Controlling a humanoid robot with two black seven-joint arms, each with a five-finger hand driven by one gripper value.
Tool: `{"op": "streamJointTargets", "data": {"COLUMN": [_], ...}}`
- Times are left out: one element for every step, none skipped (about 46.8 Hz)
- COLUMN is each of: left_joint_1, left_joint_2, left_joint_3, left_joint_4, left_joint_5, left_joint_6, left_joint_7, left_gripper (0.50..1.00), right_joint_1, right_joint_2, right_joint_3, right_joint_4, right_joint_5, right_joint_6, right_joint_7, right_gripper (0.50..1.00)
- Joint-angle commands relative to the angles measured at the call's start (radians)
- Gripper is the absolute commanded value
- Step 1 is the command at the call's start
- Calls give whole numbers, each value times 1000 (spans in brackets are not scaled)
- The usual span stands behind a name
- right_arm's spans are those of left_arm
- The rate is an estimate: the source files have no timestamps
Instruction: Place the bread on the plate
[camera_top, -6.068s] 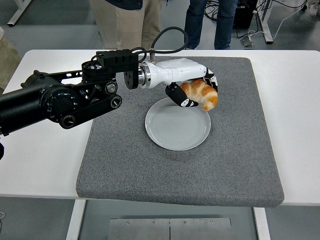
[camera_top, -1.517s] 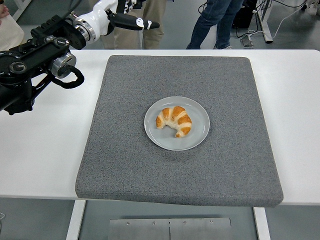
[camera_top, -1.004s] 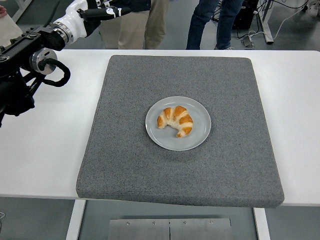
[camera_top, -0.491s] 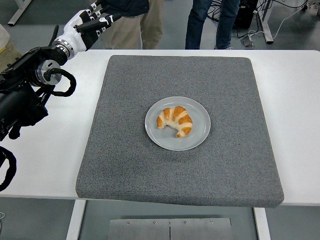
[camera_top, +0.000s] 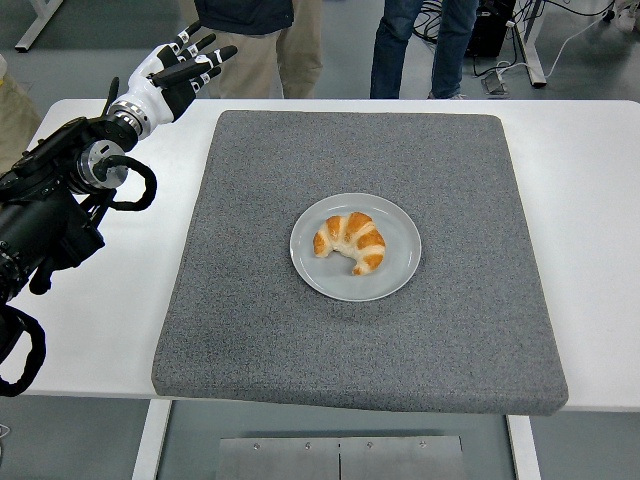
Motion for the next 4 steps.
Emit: {"op": "streamJointTargets", "data": {"left_joint_1": [3,3,3,3], "left_joint_2": [-5,-7,-7,-8], "left_joint_3": [1,1,1,1], "left_joint_4": [0,0,0,0], "left_joint_5": [0,0,0,0], "left_joint_6": [0,0,0,0], "left_joint_7": [0,0,0,-2], "left_gripper": [971,971,971,971], "right_joint_1": [-1,-1,-1,-1], "right_joint_2": [0,0,0,0], "right_joint_3": [1,1,1,1], "right_joint_4": [-1,-1,-1,-1], "right_joint_5": [0,0,0,0], "right_joint_6": [0,0,0,0], "right_joint_7": [0,0,0,0], "right_gripper": [1000,1000,1000,1000]}}
